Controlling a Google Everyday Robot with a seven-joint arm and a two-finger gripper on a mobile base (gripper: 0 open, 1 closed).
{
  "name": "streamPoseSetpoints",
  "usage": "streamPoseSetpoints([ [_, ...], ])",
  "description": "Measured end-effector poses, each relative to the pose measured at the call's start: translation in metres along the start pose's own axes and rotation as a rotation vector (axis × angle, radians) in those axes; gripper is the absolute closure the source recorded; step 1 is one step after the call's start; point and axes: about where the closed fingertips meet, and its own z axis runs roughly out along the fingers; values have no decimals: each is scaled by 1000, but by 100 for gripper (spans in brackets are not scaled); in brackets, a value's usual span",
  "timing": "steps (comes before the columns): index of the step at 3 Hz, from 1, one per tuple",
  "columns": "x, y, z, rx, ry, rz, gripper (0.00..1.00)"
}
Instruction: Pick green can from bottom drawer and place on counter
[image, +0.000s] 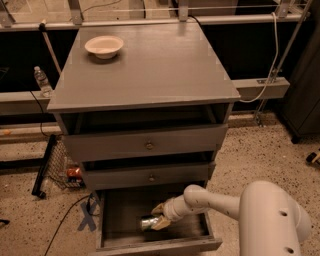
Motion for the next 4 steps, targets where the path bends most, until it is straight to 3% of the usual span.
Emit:
streamPoseSetpoints([
  [3, -56, 13, -67, 53, -20, -115, 100],
  [4, -87, 8, -107, 66, -1, -175, 100],
])
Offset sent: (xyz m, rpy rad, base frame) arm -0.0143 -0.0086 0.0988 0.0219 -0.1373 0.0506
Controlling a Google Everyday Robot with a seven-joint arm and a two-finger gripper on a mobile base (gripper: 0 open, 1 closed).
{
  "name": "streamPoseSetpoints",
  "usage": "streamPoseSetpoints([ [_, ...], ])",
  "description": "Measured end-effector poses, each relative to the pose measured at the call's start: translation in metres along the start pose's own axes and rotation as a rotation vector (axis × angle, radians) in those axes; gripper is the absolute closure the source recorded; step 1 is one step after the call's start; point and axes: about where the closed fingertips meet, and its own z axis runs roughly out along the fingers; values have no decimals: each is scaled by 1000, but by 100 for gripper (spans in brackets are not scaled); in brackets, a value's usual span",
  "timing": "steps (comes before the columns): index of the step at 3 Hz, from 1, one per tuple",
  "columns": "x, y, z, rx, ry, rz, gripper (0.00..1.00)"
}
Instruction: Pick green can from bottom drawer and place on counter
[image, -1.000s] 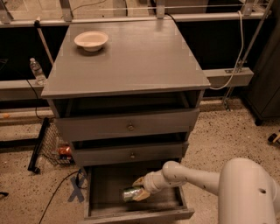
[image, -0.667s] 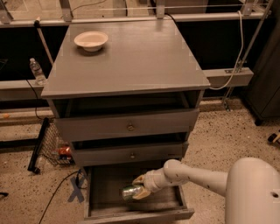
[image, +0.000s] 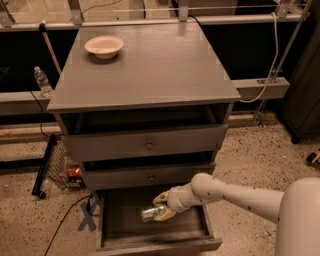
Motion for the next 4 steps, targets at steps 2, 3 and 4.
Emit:
streamPoseSetpoints([
  [2, -16, -9, -16, 11, 14, -32, 100],
  [3, -31, -17, -35, 32, 37, -62, 100],
  [4, -45, -26, -55, 57, 63, -92, 100],
])
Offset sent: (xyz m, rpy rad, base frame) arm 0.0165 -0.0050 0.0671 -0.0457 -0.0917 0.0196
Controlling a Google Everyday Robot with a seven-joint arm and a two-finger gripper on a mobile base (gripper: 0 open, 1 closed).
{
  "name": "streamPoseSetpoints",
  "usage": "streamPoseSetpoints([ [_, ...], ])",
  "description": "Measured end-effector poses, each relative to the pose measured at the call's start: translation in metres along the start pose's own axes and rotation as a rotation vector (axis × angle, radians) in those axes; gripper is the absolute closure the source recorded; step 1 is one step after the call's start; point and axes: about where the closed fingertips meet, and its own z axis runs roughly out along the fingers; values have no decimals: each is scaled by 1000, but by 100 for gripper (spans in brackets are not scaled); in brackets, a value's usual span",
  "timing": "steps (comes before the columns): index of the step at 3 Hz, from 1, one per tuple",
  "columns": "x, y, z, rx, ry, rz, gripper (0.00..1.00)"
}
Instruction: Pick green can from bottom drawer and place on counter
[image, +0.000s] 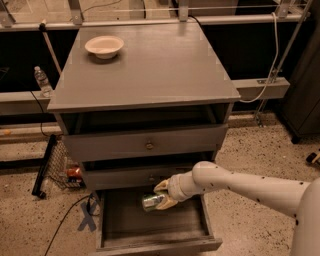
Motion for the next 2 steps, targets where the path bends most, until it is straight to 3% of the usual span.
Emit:
streamPoseSetpoints([
  [2, -11, -8, -13, 19, 20, -24, 100],
])
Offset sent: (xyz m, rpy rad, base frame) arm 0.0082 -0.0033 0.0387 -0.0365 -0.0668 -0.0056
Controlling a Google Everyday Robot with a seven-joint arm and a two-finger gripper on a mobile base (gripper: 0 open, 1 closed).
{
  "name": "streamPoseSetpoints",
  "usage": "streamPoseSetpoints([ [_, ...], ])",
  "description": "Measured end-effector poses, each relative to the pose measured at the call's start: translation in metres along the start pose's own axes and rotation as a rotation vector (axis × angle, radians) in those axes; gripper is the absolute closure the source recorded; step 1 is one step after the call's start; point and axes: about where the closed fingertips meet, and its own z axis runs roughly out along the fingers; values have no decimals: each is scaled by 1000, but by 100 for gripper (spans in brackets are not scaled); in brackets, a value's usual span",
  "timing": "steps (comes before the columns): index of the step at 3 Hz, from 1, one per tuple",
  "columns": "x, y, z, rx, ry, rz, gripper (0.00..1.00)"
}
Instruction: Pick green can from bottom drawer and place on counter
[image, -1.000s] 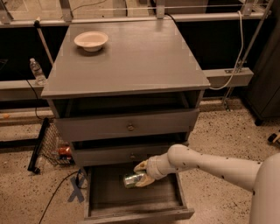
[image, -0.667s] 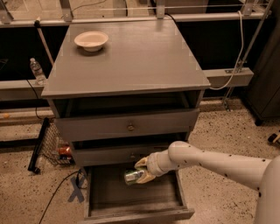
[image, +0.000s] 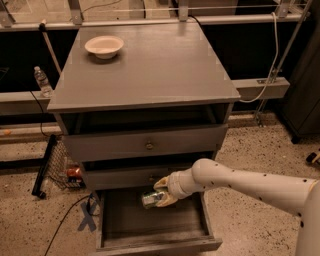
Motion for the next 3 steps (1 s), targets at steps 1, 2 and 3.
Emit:
streamPoseSetpoints([
  [1, -26, -12, -31, 31, 13, -49, 100],
  [2, -53, -31, -69, 73, 33, -109, 100],
  [3, -70, -52, -101, 107, 51, -148, 100],
])
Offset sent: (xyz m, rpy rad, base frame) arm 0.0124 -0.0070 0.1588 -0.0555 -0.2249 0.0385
